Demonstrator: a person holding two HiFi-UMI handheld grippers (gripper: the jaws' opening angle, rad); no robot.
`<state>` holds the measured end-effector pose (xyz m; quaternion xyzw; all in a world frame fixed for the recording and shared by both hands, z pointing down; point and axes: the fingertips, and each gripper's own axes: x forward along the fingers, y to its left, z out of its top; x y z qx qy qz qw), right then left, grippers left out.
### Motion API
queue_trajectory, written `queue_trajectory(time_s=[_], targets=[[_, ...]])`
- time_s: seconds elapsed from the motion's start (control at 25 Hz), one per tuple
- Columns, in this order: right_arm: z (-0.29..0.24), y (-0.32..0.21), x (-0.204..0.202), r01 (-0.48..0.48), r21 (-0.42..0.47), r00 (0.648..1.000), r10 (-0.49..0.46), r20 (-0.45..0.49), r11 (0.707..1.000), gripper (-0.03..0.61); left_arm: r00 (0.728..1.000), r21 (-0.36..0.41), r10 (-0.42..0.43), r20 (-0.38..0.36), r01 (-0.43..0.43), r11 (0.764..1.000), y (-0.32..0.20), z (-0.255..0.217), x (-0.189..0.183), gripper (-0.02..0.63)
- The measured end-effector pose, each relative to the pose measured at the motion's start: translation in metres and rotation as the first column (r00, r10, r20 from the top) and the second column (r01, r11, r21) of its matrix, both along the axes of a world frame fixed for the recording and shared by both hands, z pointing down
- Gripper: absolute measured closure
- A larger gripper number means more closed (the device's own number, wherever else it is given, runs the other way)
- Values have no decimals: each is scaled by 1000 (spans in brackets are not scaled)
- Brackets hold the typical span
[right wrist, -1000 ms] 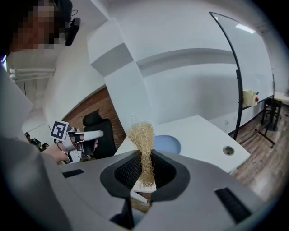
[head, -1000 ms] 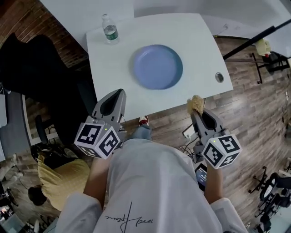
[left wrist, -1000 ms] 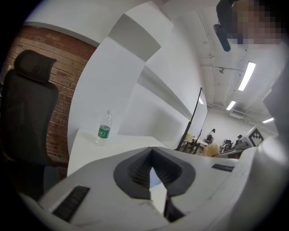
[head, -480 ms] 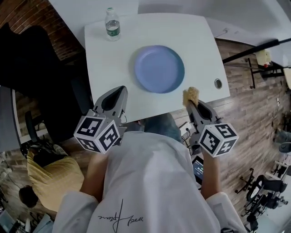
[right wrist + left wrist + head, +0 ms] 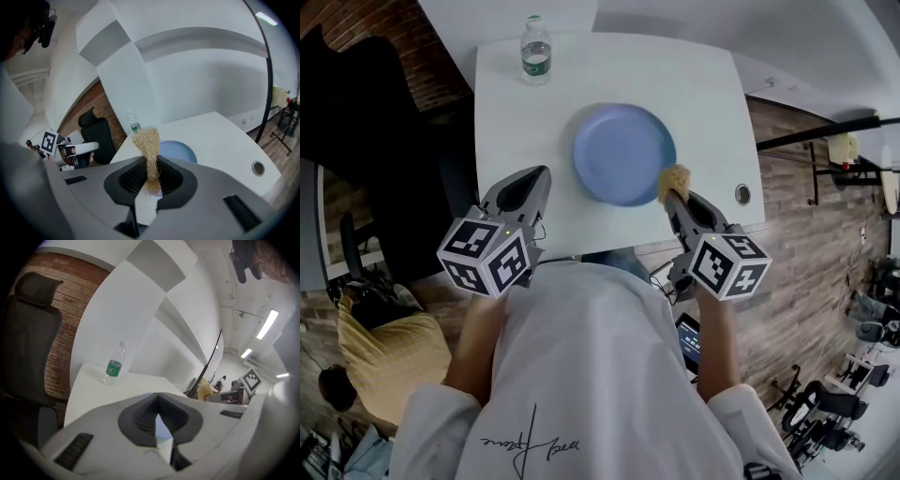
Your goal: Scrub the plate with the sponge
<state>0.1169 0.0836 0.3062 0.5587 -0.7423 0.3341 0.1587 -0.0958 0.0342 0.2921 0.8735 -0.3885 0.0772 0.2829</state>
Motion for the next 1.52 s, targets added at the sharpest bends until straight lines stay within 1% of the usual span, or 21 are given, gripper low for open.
queue_trajectory(time_s=[0.08,0.2,0.32,0.48,0.72,0.84,1.0,1.12,1.2,1.24,1.36,1.52], targets=[[3,-13,3,-20,8,1000,20,2,1000,538,1000,-10,-7,-4,7,1000,-8,1,-2,623],[11,-27,7,-18,0,1000,18,-22,1000,538,1000,-32,-22,11,23,999,-18,11,-3,623],[24,-37,8,-20,-27,999,19,-31,999,538,1000,-61,-26,16,27,998,-26,23,-2,623],[45,-48,17,-37,-71,999,34,-41,997,538,999,-92,-9,34,12,996,-37,41,7,623],[67,-68,36,-68,-128,995,59,-76,989,538,999,-176,16,33,-10,984,-55,68,26,624],[78,-80,44,-73,-154,994,60,-90,985,538,999,-201,-2,36,10,979,-67,81,32,624],[94,-88,50,-56,-199,995,38,-94,978,538,998,-242,-20,60,34,970,-74,99,41,624],[104,-102,49,-35,-220,996,15,-90,975,538,996,-265,-50,80,70,962,-83,109,38,624],[110,-109,46,-33,-234,996,12,-90,972,538,995,-283,-53,89,76,956,-85,115,34,623],[113,-110,45,-30,-242,996,9,-90,970,538,995,-295,-51,90,75,953,-84,117,33,616],[120,-117,42,-12,-262,997,-10,-81,965,538,994,-323,-53,91,79,943,-82,123,33,568],[128,-125,41,-5,-270,997,-16,-73,963,538,994,-334,-51,94,80,939,-87,130,38,560]])
